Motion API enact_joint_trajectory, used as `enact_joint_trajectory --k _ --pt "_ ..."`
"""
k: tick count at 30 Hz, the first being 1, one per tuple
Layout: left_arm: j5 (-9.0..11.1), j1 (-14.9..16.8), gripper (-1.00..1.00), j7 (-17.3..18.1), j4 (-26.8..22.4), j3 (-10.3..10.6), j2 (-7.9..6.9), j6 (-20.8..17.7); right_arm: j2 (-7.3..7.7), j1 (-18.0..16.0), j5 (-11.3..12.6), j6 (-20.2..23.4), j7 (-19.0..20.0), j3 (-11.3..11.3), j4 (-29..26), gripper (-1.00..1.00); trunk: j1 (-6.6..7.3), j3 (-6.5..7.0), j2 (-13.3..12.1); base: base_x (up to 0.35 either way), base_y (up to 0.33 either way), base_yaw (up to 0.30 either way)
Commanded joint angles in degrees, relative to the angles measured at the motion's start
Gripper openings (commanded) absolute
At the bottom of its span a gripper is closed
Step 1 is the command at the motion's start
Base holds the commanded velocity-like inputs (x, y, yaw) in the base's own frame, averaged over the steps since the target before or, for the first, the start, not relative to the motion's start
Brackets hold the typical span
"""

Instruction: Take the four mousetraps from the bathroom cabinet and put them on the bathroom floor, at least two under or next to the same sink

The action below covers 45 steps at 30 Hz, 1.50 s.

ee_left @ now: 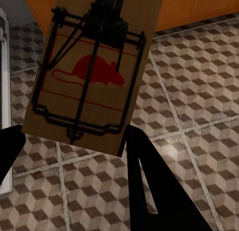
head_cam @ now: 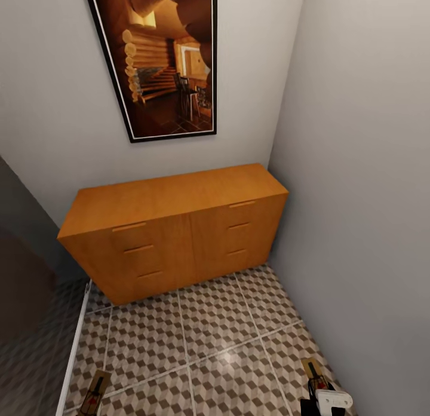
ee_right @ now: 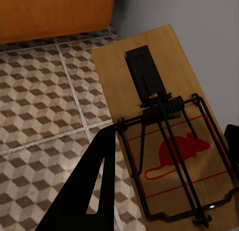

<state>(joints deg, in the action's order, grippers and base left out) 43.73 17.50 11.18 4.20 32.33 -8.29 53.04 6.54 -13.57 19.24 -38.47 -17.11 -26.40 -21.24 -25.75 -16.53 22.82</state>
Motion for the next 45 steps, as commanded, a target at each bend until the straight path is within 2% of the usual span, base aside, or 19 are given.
enact_joint_trajectory --k 1,45 --pt "0.5 0.1 -1.00 0.4 0.2 0.3 0.03 0.2 0.05 0.0 0.3 -0.1 -0.5 -0.5 0.0 -1.00 -0.03 -0.06 0.1 0.000 0.000 0.000" --pt "0.5 0.1 -1.00 0.4 0.2 0.3 0.04 0.1 0.05 0.0 0.3 -0.2 -0.5 -0.5 0.2 -1.00 -0.03 1.35 0.1 0.000 0.000 0.000"
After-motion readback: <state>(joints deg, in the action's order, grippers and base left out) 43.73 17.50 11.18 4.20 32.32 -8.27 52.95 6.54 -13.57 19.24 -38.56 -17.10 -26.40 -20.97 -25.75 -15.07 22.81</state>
